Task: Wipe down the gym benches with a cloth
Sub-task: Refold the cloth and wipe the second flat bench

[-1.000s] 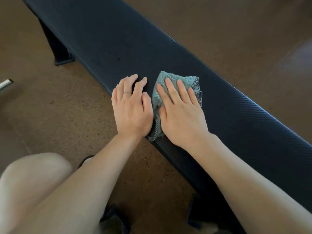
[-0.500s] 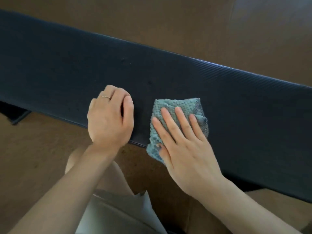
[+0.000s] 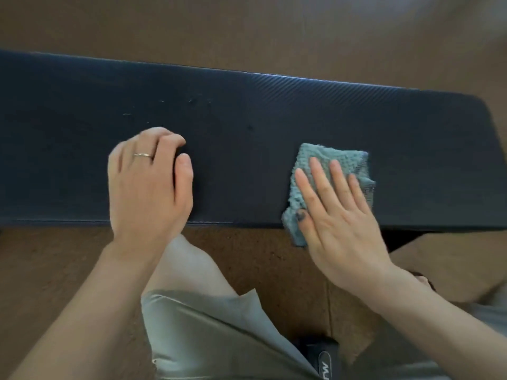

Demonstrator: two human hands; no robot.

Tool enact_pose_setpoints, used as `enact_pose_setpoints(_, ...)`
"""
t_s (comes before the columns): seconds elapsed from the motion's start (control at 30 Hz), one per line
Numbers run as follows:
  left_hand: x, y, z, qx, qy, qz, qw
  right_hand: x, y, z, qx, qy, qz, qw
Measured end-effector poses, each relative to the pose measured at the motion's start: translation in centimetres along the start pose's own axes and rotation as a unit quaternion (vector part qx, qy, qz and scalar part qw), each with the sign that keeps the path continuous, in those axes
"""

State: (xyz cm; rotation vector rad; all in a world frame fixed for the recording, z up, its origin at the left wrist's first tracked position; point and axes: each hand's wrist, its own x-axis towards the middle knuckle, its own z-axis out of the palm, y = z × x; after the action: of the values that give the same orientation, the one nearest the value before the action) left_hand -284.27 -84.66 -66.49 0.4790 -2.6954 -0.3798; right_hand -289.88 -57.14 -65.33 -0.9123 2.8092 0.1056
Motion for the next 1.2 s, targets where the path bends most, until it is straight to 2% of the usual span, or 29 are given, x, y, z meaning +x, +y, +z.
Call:
enact_pose_setpoints(0.17,-0.2,-0.1,0.1,-0.031,-0.032,-0.018,0.999,4.5,-7.2,-0.5,0.026,0.019,-0.109,0.994)
enact_pose_setpoints(0.27,-0.2,-0.4,-0.1,-0.029,-0.046,-0.008,0.998,3.9,-5.2,-0.6,-0.009,0.002,-0.156,0.988)
enact_pose_setpoints(0.4,-0.3,-0.5,0.2,-0.029,-0.046,0.004,0.999,-0.2,1.8,-0.7,-0.054,-0.031,-0.113,0.992)
enact_pose_setpoints(0.5,-0.4,-0.5,0.3,-0.019,-0.039,0.0,0.999,-0.6,2.0,-0.7,-0.051,-0.041,-0.077,0.995)
enact_pose_setpoints(0.73,-0.1,-0.3,0.1,-0.023,-0.049,-0.012,0.998,6.8,-5.7,-1.4,-0.022,-0.003,-0.197,0.98)
enact_pose_setpoints(0.9,-0.3,-0.1,0.1,-0.015,-0.04,-0.027,0.999,5.5,-2.3,-1.5,-0.041,-0.025,-0.256,0.965)
enact_pose_setpoints(1.07,-0.1,0.2,0.4,-0.015,-0.032,-0.037,0.999,2.3,3.8,-1.6,-0.078,-0.041,-0.234,0.968)
enact_pose_setpoints(1.2,-0.1,-0.1,0.2,-0.02,-0.029,-0.037,0.999,3.9,-0.3,-1.4,-0.046,-0.025,-0.224,0.973)
